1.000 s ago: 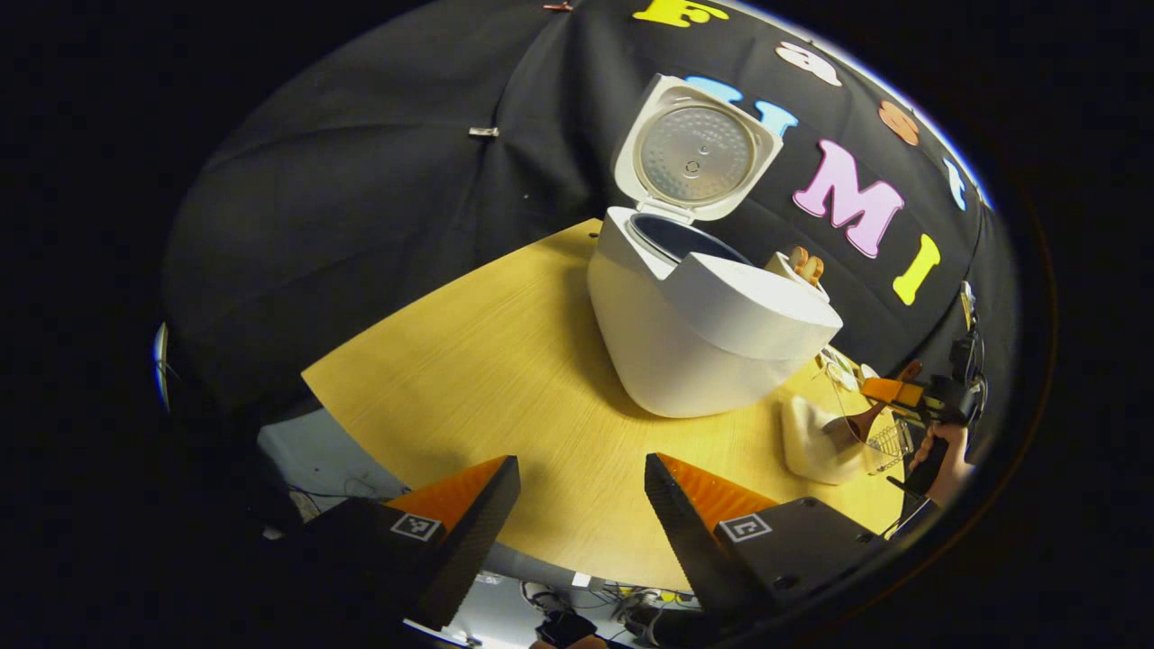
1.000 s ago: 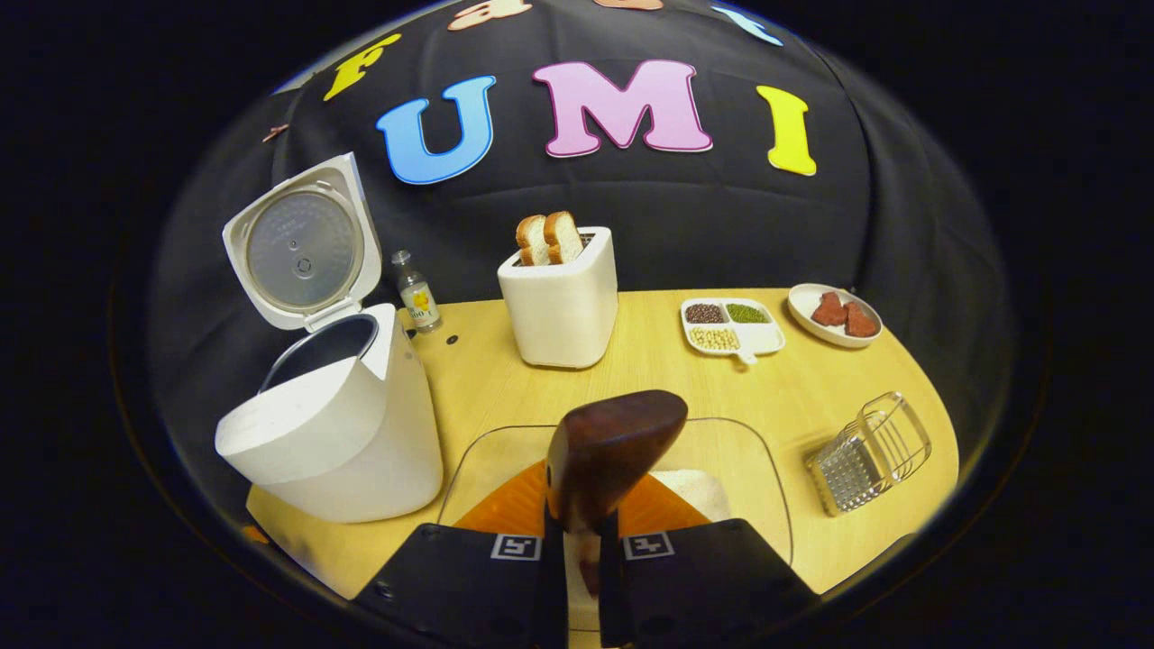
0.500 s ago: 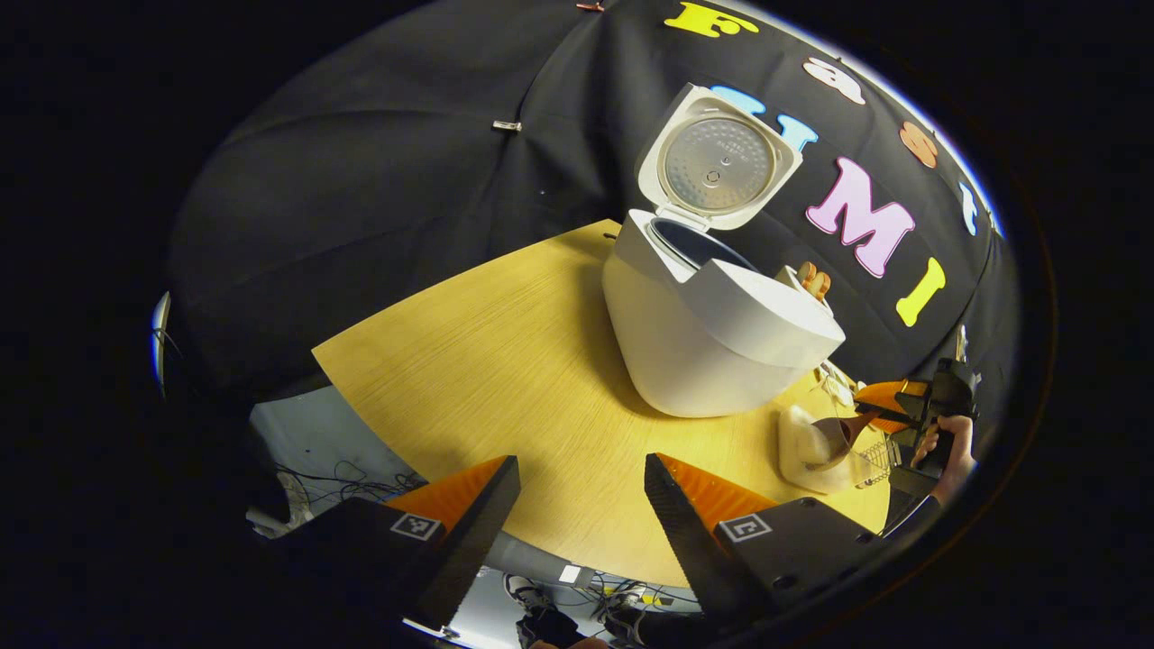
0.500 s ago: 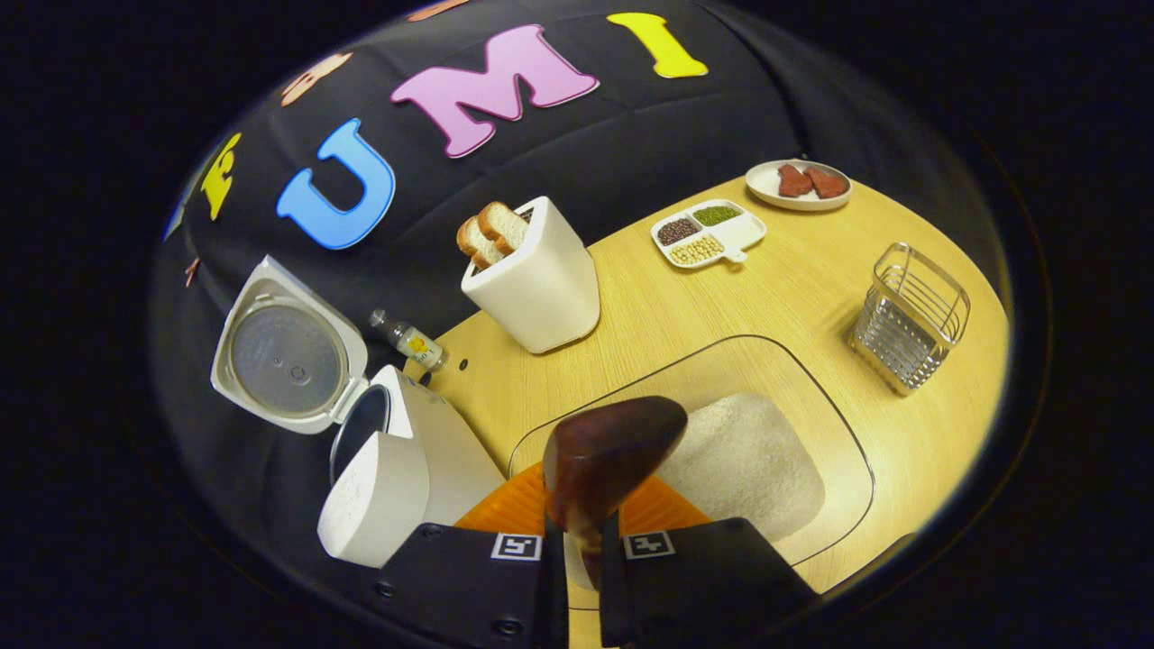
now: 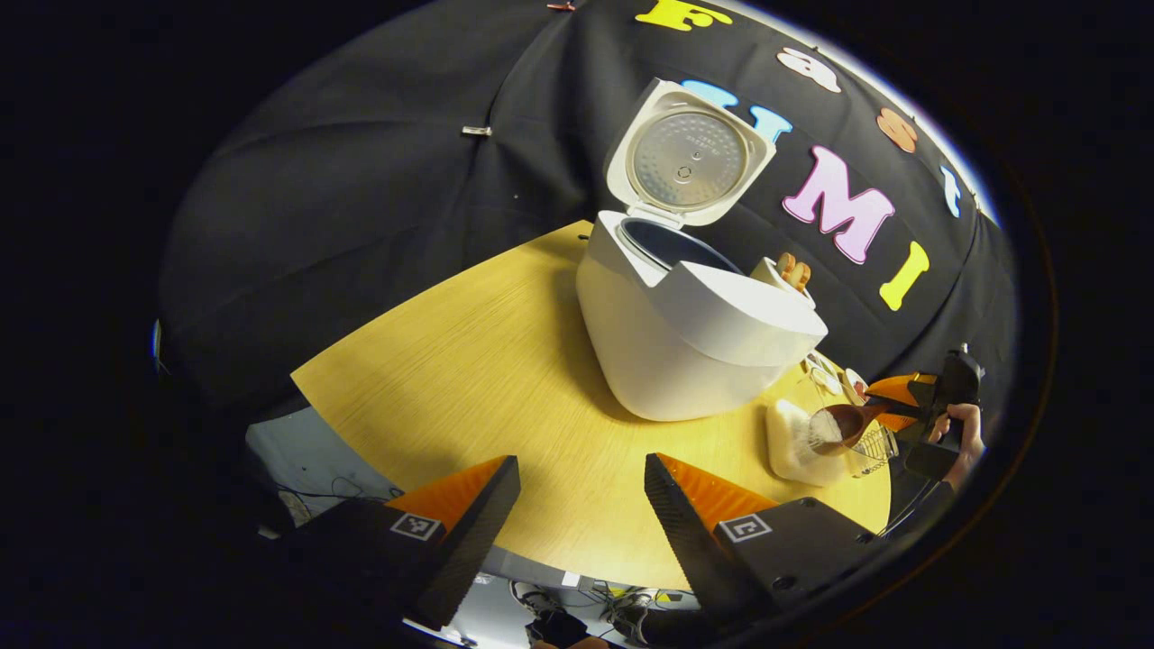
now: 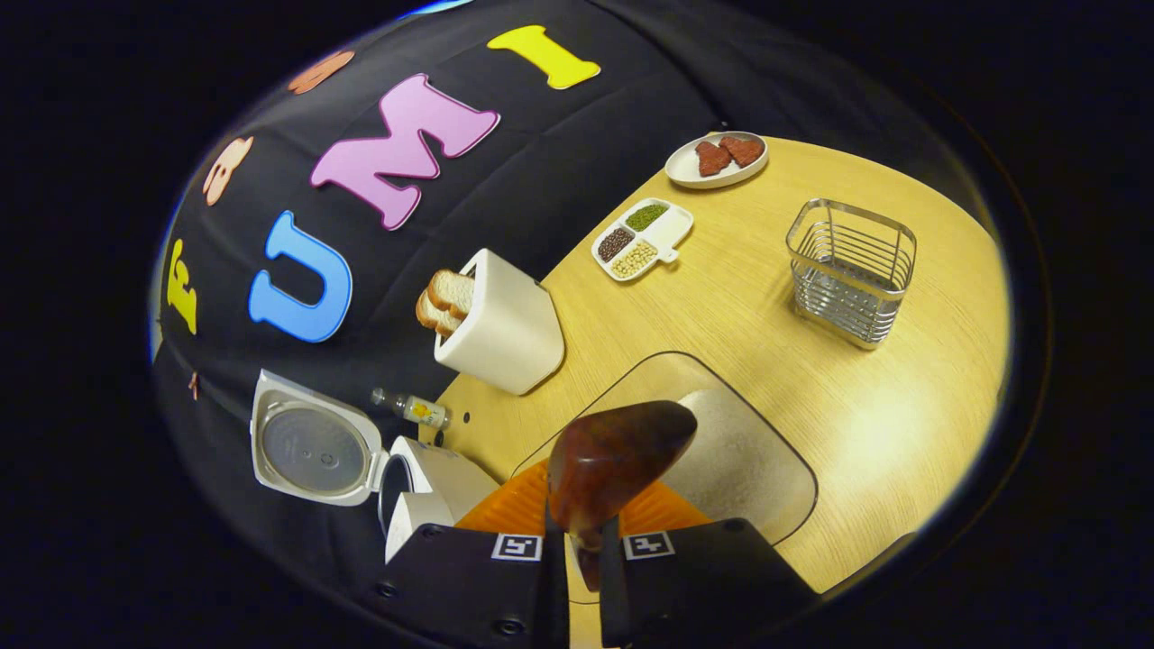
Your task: Close the left gripper, press the button to open the rice cooker; take a wooden spoon from the chopstick holder with the right hand, scoop a spoonful of rice and pour it into the rice cooker, then put the wooden spoon back into the chopstick holder.
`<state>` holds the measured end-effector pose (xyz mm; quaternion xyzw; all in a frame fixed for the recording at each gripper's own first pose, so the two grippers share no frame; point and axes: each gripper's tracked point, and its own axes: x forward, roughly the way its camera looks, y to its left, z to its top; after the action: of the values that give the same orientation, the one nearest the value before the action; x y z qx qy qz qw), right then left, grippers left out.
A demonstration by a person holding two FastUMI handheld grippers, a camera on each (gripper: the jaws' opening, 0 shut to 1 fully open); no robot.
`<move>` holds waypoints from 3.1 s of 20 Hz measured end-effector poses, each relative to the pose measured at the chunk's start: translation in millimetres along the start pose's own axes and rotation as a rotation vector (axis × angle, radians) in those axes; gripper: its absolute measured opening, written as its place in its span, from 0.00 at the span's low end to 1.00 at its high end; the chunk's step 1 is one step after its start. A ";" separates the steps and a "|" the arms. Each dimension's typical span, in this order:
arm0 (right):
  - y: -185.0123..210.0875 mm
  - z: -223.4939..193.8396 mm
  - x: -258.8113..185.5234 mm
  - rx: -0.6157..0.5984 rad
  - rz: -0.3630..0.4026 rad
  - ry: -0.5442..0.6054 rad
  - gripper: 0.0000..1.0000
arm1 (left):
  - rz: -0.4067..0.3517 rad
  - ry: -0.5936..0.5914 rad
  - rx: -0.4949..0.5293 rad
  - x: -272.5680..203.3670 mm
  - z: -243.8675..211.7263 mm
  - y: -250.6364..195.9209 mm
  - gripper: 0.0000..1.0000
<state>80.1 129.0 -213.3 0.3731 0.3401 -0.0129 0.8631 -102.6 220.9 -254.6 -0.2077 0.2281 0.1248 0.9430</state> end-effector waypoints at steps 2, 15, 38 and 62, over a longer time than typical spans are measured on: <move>-4.0 13.9 -5.0 0.044 -0.003 -0.025 0.18 | -0.010 0.002 0.005 0.9 1.9 -4.3 0.96; 44.7 74.6 -35.4 0.325 0.107 -0.056 0.18 | -0.039 -0.013 0.034 3.7 10.9 -21.5 0.96; 312.9 -62.0 38.3 0.102 0.446 0.162 0.18 | -0.011 -0.087 0.144 -17.8 34.0 11.3 0.96; 360.3 -172.6 55.3 -1.361 0.642 -0.179 0.17 | 0.027 -0.052 0.198 -8.3 35.2 30.8 0.96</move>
<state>122.4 514.3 -101.9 -0.1636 0.0763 0.4215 0.8887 -106.6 262.7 -232.3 -0.1071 0.2175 0.1199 0.9627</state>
